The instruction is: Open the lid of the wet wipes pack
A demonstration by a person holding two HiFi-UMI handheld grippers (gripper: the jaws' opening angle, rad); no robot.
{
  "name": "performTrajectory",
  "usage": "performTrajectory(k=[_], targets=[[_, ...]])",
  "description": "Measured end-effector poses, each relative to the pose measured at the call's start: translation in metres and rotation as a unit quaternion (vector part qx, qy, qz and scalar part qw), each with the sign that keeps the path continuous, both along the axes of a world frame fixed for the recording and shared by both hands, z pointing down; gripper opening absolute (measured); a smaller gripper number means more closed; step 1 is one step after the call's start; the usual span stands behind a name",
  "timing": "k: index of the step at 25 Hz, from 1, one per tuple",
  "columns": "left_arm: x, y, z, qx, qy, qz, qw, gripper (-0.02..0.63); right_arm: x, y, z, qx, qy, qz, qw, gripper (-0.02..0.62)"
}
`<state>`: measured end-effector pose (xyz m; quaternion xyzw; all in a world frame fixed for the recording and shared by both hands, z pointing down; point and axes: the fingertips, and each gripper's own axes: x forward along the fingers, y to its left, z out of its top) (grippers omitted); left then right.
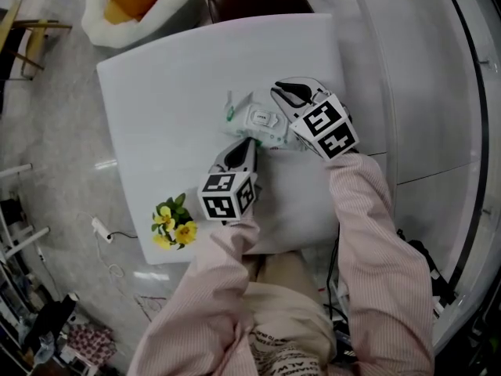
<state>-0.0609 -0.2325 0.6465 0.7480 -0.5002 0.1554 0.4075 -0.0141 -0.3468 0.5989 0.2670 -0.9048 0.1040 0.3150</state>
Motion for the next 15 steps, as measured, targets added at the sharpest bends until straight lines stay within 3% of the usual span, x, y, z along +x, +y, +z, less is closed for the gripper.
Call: performTrajectory(k=[15], targets=[[0.000,0.000,0.001,-0.001,-0.008,-0.002,1.0000,-0.005,0.004,-0.017,0.027,-0.026,-0.010,0.026,0.999,0.046]])
